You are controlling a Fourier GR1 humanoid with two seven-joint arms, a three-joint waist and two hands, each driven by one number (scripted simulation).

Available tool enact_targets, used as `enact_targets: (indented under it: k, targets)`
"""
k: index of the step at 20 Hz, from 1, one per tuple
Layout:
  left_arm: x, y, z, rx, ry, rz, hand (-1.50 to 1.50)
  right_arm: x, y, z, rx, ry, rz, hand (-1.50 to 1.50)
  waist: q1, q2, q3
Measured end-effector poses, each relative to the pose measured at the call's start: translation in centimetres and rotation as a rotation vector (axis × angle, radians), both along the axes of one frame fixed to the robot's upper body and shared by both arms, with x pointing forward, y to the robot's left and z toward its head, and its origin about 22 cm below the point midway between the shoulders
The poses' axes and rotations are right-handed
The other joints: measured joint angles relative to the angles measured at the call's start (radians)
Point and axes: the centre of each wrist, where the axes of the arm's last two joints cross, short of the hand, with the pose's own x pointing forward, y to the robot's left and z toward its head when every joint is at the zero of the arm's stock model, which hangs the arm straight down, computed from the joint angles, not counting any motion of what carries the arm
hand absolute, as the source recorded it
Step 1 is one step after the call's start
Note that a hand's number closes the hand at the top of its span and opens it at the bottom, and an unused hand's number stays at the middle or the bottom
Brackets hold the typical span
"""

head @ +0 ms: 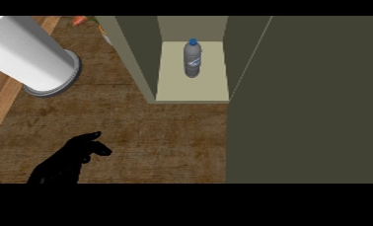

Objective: Pick up the bottled water, place it into the cabinet and close the cabinet

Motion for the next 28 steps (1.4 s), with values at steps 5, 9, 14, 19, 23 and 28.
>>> enact_targets:
  k: [5,9,14,19,23,28]
  targets:
    - [-0.6,2.6,1.0,0.014,-0.018,0.034,-1.5,0.4,1.0,-0.3,0.01,0.022,0.073,1.5,0.009,-0.003,-0.003]
    - [-1.1,4.1,1.8,0.025,-0.019,0.043,-1.5,1.3,2.0,-0.3,0.015,0.019,0.143,1.5,0.023,-0.006,-0.006]
    - [-1.6,5.8,2.6,0.022,-0.014,0.046,-1.5,2.5,3.3,-0.3,0.003,0.014,0.224,1.5,0.038,-0.01,-0.01]
    - [-2.1,7.1,3.1,0.021,-0.003,0.048,-1.5,3.9,4.7,0.1,-0.027,0.001,0.317,1.5,0.049,-0.016,-0.013]
    - [-2.6,8.0,3.4,0.018,0.012,0.044,-1.5,5.0,5.9,0.4,-0.058,-0.012,0.37,1.5,0.057,-0.019,-0.016]
    - [-3.2,9.1,3.7,0.027,0.022,0.043,-1.5,6.0,7.9,0.7,-0.061,-0.005,0.394,1.5,0.066,-0.023,-0.018]
